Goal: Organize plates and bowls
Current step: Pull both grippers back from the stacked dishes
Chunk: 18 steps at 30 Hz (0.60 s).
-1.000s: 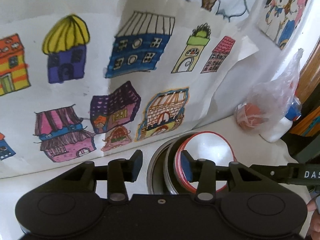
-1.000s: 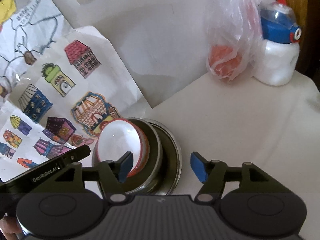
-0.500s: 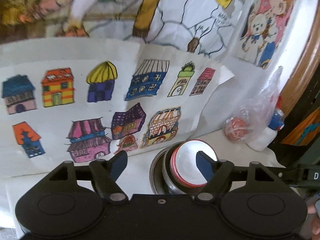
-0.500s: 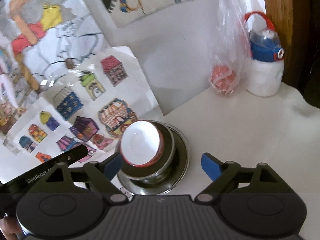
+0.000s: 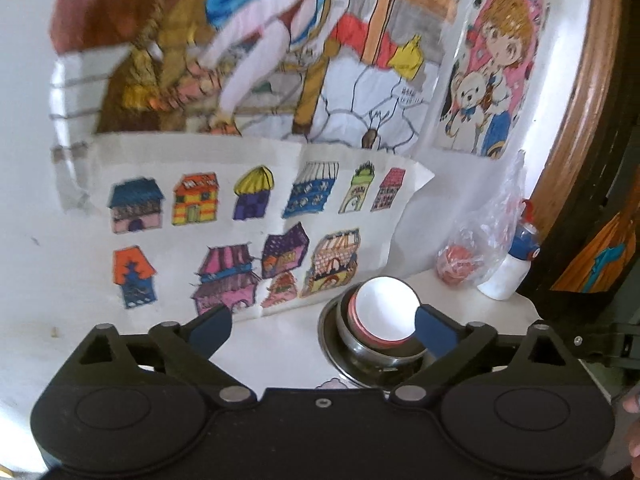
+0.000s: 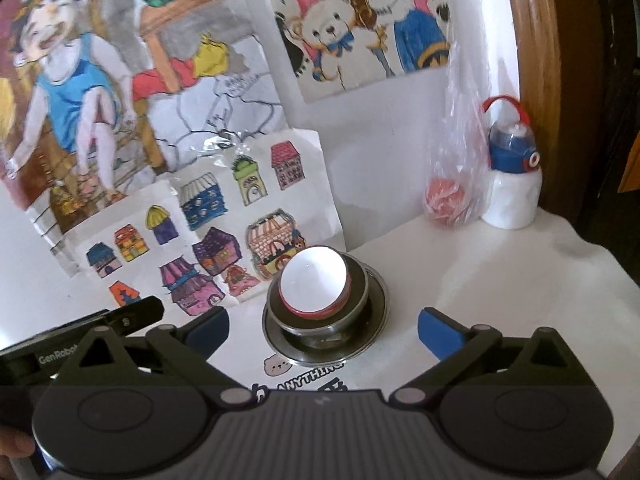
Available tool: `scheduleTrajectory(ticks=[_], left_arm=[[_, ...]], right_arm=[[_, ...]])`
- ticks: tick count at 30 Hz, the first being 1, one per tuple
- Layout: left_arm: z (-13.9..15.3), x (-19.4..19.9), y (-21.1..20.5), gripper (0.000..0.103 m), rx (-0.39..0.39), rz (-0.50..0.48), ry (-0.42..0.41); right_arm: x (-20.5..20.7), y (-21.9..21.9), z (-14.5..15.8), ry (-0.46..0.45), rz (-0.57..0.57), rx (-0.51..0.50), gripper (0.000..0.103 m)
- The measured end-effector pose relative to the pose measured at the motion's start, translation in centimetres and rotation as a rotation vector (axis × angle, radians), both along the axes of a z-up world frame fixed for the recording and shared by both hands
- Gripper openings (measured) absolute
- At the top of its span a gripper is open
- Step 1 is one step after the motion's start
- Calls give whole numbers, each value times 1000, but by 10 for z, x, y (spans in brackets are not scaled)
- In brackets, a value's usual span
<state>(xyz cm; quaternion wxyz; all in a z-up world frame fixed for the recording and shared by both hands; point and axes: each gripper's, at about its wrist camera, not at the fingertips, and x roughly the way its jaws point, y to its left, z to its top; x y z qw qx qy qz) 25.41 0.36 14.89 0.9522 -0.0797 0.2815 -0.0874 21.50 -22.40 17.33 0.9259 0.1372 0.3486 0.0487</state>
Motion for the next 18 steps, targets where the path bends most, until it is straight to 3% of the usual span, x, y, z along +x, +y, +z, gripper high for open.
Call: scheduleTrajectory(ticks=[18], left_arm=[[2, -95, 9, 102, 88, -5, -178]], right_arm=[[-104, 29, 5, -238, -45, -131, 103]])
